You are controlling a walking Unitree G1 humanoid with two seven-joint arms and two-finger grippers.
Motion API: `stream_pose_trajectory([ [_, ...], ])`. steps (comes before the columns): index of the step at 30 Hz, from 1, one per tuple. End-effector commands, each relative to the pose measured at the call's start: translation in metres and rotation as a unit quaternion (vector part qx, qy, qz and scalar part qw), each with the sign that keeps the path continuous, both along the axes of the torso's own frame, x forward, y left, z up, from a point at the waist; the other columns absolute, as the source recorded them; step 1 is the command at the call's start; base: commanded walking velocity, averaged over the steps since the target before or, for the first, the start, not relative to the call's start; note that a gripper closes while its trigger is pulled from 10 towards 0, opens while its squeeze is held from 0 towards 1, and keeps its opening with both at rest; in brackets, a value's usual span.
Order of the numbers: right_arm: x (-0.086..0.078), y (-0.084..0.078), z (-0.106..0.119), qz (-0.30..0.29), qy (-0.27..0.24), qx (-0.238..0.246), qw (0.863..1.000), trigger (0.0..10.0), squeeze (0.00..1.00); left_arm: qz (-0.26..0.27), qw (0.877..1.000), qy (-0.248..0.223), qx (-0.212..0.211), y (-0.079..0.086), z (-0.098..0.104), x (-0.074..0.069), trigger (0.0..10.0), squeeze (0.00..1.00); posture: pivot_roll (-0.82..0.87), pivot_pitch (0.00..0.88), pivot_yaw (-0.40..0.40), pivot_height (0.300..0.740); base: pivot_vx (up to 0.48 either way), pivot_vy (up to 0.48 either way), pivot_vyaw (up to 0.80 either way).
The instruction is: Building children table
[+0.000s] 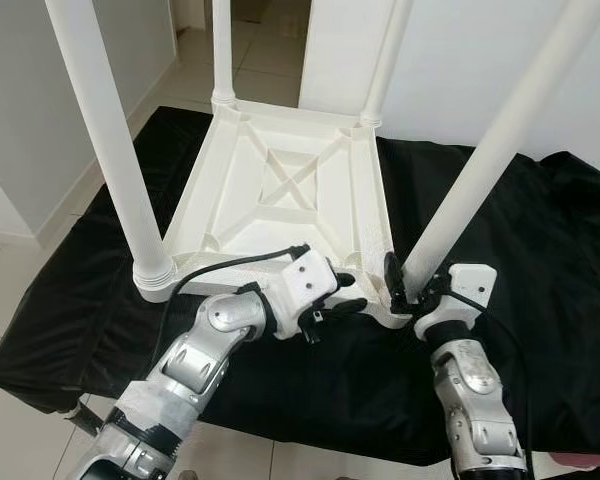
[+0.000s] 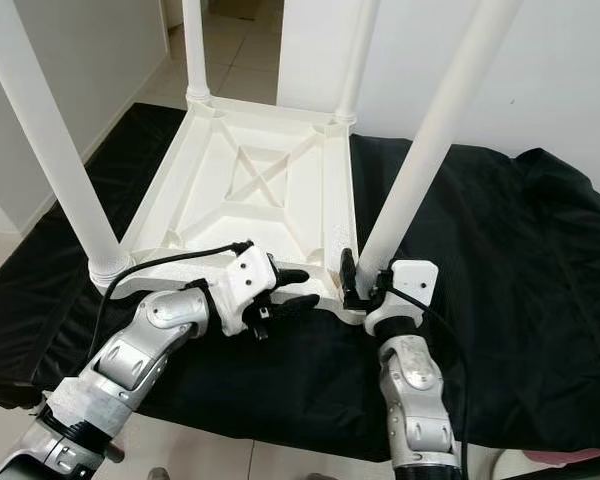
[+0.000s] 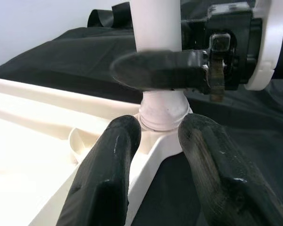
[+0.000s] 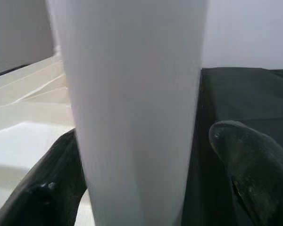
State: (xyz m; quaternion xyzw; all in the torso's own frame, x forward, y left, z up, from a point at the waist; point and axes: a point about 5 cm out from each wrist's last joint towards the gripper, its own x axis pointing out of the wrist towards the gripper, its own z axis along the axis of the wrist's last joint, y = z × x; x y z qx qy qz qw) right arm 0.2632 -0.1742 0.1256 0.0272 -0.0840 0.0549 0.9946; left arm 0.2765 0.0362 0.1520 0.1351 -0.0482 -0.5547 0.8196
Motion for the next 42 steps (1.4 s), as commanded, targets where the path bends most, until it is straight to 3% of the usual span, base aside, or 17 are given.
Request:
stream_pose_trajectory([
  [1,0.001,-0.009,-0.005,0.016,0.005,-0.006,1.0,10.0,0.81,0.027,1.0,-0.006,-0.002,0.0,0.001,0.002,10.0,0.0,-0.09,0.0,-0.096,0.74,0.0,0.0,0.0],
  [2,0.002,-0.014,-0.007,0.026,0.007,-0.008,1.0,10.0,0.36,0.029,1.0,-0.005,0.001,0.001,0.0,0.002,10.0,0.0,-0.09,0.0,-0.096,0.74,0.0,0.0,0.0],
  [3,0.003,-0.019,-0.009,0.051,0.01,-0.012,0.999,10.0,0.0,-0.005,1.0,0.02,0.011,0.001,-0.004,-0.004,10.0,0.0,-0.08,0.0,-0.098,0.74,0.0,0.0,0.0],
  [7,0.003,-0.02,-0.009,0.058,0.01,-0.013,0.998,10.0,0.0,-0.015,0.999,0.028,0.014,0.001,-0.005,-0.006,10.0,0.0,-0.08,0.0,-0.098,0.74,0.0,0.0,0.0],
  [9,0.002,-0.021,-0.012,0.121,0.021,-0.035,0.992,10.0,0.0,-0.022,0.999,0.023,0.011,0.006,-0.004,-0.009,10.0,0.0,-0.06,0.0,-0.106,0.74,0.0,0.0,0.0],
  [14,0.004,-0.026,-0.017,0.205,0.052,-0.077,0.974,10.0,0.0,-0.018,1.0,0.017,0.016,0.01,-0.004,-0.009,10.0,0.0,-0.05,0.0,-0.113,0.74,0.0,0.0,0.0],
  [21,0.015,-0.025,-0.016,0.268,0.065,-0.119,0.954,10.0,0.0,-0.021,0.999,0.022,0.014,0.006,-0.005,-0.011,10.0,0.0,-0.04,0.0,-0.117,0.74,0.0,0.0,0.0],
  [25,0.02,-0.024,-0.015,0.279,0.064,-0.125,0.95,10.0,0.0,-0.022,0.999,0.023,0.015,0.004,-0.005,-0.012,10.0,0.0,-0.04,0.0,-0.117,0.74,0.0,0.0,0.0],
  [26,0.023,-0.025,-0.016,0.28,0.064,-0.127,0.95,6.0,0.0,-0.023,0.999,0.024,0.017,0.004,-0.005,-0.012,10.0,0.0,-0.04,0.0,-0.116,0.74,0.0,0.0,0.0],
  [27,0.023,-0.025,-0.016,0.28,0.064,-0.127,0.95,6.0,0.0,-0.023,0.999,0.024,0.017,0.004,-0.005,-0.012,10.0,0.0,-0.04,0.0,-0.116,0.74,0.0,0.0,0.0],
  [28,0.024,-0.025,-0.017,0.281,0.065,-0.128,0.949,0.6,0.0,-0.023,0.999,0.024,0.017,0.004,-0.005,-0.012,10.0,0.0,-0.04,0.0,-0.116,0.74,0.0,0.0,0.0],
  [29,0.025,-0.025,-0.018,0.286,0.065,-0.13,0.947,0.0,0.0,-0.023,0.999,0.024,0.018,0.004,-0.005,-0.011,10.0,0.0,-0.04,0.0,-0.114,0.74,0.0,0.0,0.0],
  [38,0.023,-0.024,-0.024,0.293,0.072,-0.134,0.944,0.0,0.0,-0.021,0.999,0.024,0.016,0.004,-0.005,-0.012,10.0,0.0,-0.04,0.0,-0.113,0.74,0.0,0.0,0.0],
  [40,0.022,-0.025,-0.025,0.27,0.075,-0.122,0.952,0.0,0.0,-0.022,0.999,0.025,0.015,0.003,-0.004,-0.013,10.0,0.0,-0.04,0.0,-0.112,0.74,0.0,0.0,0.0],
  [41,0.021,-0.025,-0.026,0.264,0.076,-0.116,0.955,9.3,0.0,-0.022,0.999,0.026,0.014,0.003,-0.005,-0.013,10.0,0.0,-0.04,0.0,-0.112,0.74,0.0,0.0,0.0],
  [42,0.02,-0.024,-0.027,0.261,0.077,-0.112,0.956,9.3,0.0,-0.023,0.999,0.026,0.014,0.002,-0.005,-0.013,10.0,0.0,-0.04,0.0,-0.112,0.74,0.0,0.0,0.0],
])
